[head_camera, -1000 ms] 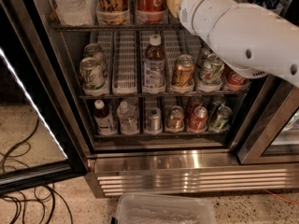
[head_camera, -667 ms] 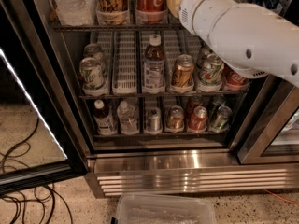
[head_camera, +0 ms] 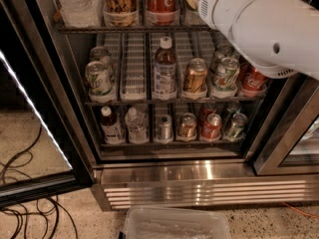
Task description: Pick green can from top shelf of fridge
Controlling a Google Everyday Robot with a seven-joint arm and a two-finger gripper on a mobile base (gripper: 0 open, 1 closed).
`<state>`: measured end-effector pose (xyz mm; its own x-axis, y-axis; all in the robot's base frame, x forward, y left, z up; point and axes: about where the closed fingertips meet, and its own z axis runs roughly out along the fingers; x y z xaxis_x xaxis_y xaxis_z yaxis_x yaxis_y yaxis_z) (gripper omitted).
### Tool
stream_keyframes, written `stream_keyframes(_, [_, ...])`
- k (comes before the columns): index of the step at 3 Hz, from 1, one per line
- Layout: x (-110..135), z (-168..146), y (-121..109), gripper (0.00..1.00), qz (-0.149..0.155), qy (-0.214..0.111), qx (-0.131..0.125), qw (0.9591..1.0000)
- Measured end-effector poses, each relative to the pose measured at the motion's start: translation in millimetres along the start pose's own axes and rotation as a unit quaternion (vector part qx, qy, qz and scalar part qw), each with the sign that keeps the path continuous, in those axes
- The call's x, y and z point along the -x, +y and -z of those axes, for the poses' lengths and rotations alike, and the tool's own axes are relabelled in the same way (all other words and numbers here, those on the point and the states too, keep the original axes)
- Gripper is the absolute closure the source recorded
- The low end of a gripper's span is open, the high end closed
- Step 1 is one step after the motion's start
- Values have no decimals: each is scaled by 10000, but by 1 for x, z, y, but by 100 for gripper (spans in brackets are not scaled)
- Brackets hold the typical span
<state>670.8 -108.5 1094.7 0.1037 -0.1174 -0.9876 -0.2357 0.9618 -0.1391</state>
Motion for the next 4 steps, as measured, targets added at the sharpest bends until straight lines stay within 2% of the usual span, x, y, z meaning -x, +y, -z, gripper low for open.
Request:
stream_keyframes(1, [15,5,-16,100,-247,-106,-127,9996])
stream_keyframes(2, [28,12,-21,100,-464,-105,-31,9989])
stream_keyframes(3, [52,17,-3,100,-847,-5,434,9955])
stream_keyframes(4, [75,27,31,100,-1407,231,1121,9834])
